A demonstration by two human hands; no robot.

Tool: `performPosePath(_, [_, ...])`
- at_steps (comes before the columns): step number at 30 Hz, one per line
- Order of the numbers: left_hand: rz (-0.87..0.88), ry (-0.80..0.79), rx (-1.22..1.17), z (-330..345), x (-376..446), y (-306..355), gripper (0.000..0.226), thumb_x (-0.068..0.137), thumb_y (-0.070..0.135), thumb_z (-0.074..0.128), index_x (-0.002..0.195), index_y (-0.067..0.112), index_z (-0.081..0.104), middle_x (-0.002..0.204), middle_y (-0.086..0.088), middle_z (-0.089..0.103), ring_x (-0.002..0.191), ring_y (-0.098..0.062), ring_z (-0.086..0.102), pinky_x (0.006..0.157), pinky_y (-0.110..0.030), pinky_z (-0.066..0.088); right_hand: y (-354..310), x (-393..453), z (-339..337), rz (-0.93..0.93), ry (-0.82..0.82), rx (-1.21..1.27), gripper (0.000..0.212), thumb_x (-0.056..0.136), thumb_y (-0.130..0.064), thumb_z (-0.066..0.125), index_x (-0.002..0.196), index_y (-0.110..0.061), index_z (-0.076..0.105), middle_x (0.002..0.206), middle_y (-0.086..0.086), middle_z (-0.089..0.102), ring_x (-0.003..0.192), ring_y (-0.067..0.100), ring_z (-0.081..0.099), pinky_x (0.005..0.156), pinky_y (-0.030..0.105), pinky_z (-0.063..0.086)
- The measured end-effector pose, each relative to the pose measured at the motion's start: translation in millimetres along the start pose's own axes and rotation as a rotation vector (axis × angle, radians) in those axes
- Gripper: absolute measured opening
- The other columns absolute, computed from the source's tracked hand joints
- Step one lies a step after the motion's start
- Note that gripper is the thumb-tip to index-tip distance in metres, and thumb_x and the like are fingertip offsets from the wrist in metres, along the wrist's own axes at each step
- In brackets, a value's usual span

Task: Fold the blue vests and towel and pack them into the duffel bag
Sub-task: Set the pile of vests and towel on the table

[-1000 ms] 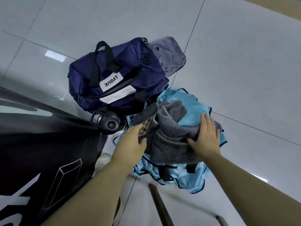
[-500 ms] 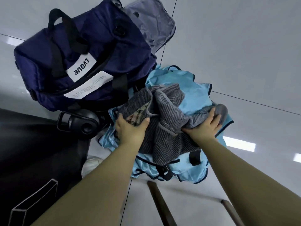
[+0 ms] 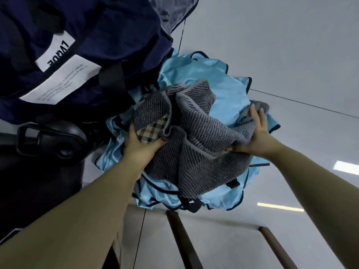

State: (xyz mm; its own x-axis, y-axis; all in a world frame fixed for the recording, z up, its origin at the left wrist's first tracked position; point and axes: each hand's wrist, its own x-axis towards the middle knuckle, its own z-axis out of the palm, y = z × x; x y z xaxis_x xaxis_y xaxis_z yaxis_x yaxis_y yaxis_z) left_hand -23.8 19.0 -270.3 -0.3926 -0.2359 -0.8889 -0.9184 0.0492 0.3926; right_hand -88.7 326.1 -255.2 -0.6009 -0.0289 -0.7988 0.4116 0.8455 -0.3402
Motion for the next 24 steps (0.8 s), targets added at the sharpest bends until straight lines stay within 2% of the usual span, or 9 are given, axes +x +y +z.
performPosePath(4, [0.030, -0.093, -0.022, -6.4, 1.1, -2.7, 0.140, 0.028, 0.066, 0.085, 0.146, 0.048, 0.012, 0.147, 0.006, 0.037, 0.130, -0.019, 0.042, 0.110, -0.048, 0.035, 13.6, 30.4, 14.5, -0.055, -0.038, -0.148, 0.142, 0.058, -0.030, 0.090, 0.148, -0.036, -0.019, 0.155, -0.001, -0.031, 0.145, 0.024, -0.021, 0.118, 0.044, -0.001])
performPosePath(8, [0.080, -0.144, -0.127, -7.2, 1.3, -7.0, 0.140, 0.033, 0.054, 0.091, 0.147, 0.045, 0.010, 0.143, 0.008, 0.043, 0.128, -0.014, 0.045, 0.113, -0.045, 0.032, 20.1, 45.0, 25.1, -0.129, 0.010, -0.168, 0.134, 0.064, -0.028, 0.087, 0.151, -0.026, -0.015, 0.157, -0.001, -0.027, 0.144, 0.023, -0.020, 0.114, 0.038, -0.013])
performPosePath(10, [0.112, -0.172, -0.182, -6.5, -1.5, -6.0, 0.133, 0.043, 0.040, 0.092, 0.149, 0.042, 0.011, 0.138, 0.009, 0.048, 0.124, -0.012, 0.048, 0.113, -0.043, 0.033, 17.2, 42.1, 27.8, -0.194, 0.034, -0.132, 0.137, 0.058, -0.043, 0.085, 0.149, -0.031, -0.017, 0.159, -0.001, -0.021, 0.146, 0.021, -0.015, 0.117, 0.034, -0.015])
performPosePath(13, [0.116, -0.219, -0.220, -12.4, -7.4, -0.8, 0.125, 0.050, 0.038, 0.088, 0.149, 0.040, 0.013, 0.124, 0.019, 0.050, 0.113, -0.005, 0.051, 0.112, -0.040, 0.033, 1.9, 27.0, 24.7, -0.202, 0.026, 0.142, 0.144, 0.045, -0.061, 0.087, 0.141, -0.046, -0.021, 0.160, -0.008, 0.005, 0.145, 0.006, 0.016, 0.120, 0.032, 0.013])
performPosePath(16, [0.134, -0.285, -0.186, -26.1, -13.0, 7.8, 0.157, 0.018, 0.070, 0.084, 0.149, 0.040, 0.003, 0.128, 0.022, 0.041, 0.119, -0.005, 0.045, 0.105, -0.029, 0.034, -8.0, 7.3, 6.4, -0.215, -0.112, 0.355, 0.146, 0.056, -0.022, 0.092, 0.147, -0.025, -0.023, 0.148, -0.018, 0.022, 0.122, -0.025, 0.032, 0.102, 0.004, 0.029])
performPosePath(18, [0.157, -0.321, -0.107, -31.0, -15.8, 11.2, 0.153, 0.028, 0.073, 0.080, 0.150, 0.038, -0.006, 0.136, 0.020, 0.030, 0.130, -0.005, 0.034, 0.096, -0.019, 0.034, -14.9, -11.3, -7.5, -0.144, -0.190, 0.401, 0.153, 0.047, -0.038, 0.093, 0.147, -0.031, -0.022, 0.147, -0.020, 0.025, 0.126, -0.014, 0.038, 0.106, 0.015, 0.032])
performPosePath(19, [0.171, -0.332, -0.085, -32.3, -17.7, 11.8, 0.144, 0.039, 0.071, 0.079, 0.149, 0.039, -0.009, 0.139, 0.021, 0.026, 0.134, -0.006, 0.030, 0.096, -0.019, 0.033, -18.5, -20.6, -12.9, -0.114, -0.210, 0.421, 0.154, 0.039, -0.051, 0.090, 0.147, -0.037, -0.019, 0.144, -0.025, 0.027, 0.125, -0.012, 0.040, 0.107, 0.019, 0.033])
performPosePath(21, [0.193, -0.368, -0.076, -34.2, -21.3, 12.1, 0.144, 0.036, 0.073, 0.079, 0.146, 0.048, -0.010, 0.147, 0.025, 0.020, 0.137, -0.005, 0.028, 0.105, -0.027, 0.031, -35.8, -40.2, -18.2, -0.093, -0.168, 0.445, 0.149, 0.034, -0.072, 0.080, 0.147, -0.043, -0.013, 0.146, -0.030, 0.024, 0.126, -0.014, 0.037, 0.106, 0.020, 0.035])
performPosePath(24, [0.198, -0.404, -0.048, -32.0, -24.5, 10.0, 0.144, 0.028, 0.078, 0.079, 0.144, 0.056, -0.005, 0.154, 0.021, 0.020, 0.139, -0.005, 0.028, 0.113, -0.036, 0.029, -85.0, -69.0, -10.9, -0.272, 0.198, 0.152, 0.121, 0.048, -0.088, 0.055, 0.143, -0.053, -0.011, 0.157, -0.017, -0.013, 0.147, 0.013, -0.008, 0.119, 0.051, 0.008])
